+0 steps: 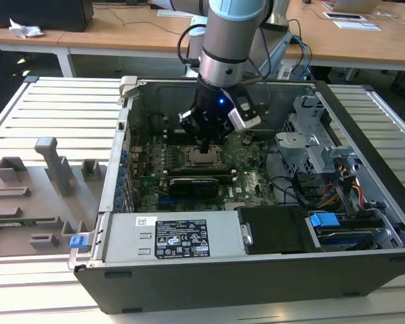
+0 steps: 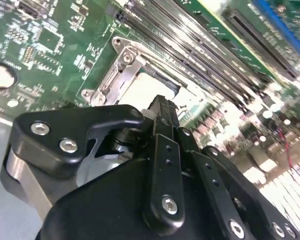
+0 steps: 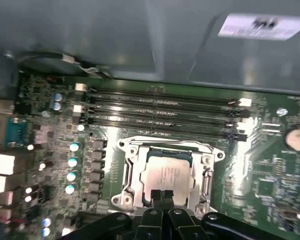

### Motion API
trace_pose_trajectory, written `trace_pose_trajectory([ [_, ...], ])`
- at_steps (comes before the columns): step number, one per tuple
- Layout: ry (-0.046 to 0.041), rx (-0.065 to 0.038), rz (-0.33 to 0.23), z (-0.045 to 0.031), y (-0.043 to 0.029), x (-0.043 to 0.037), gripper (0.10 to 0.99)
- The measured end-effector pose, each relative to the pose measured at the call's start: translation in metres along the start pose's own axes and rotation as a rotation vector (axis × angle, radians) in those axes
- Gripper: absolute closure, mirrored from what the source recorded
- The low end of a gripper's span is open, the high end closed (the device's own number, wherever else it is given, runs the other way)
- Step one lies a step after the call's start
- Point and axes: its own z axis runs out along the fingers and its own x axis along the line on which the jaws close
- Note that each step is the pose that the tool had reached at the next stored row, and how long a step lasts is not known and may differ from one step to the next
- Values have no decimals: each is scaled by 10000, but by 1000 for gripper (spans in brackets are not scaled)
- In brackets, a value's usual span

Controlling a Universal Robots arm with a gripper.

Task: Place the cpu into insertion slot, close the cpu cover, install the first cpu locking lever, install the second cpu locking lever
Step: 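Install the second cpu locking lever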

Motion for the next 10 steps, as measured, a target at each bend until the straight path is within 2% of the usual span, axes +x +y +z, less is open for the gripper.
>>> trace_pose_trajectory([
  [2,0,1,0,-86,2,7,980],
  [3,1,1,0,-243,5,20,980],
  [4,0,-11,-2,-328,7,27,980],
  [10,-2,-21,-2,-329,7,27,980],
])
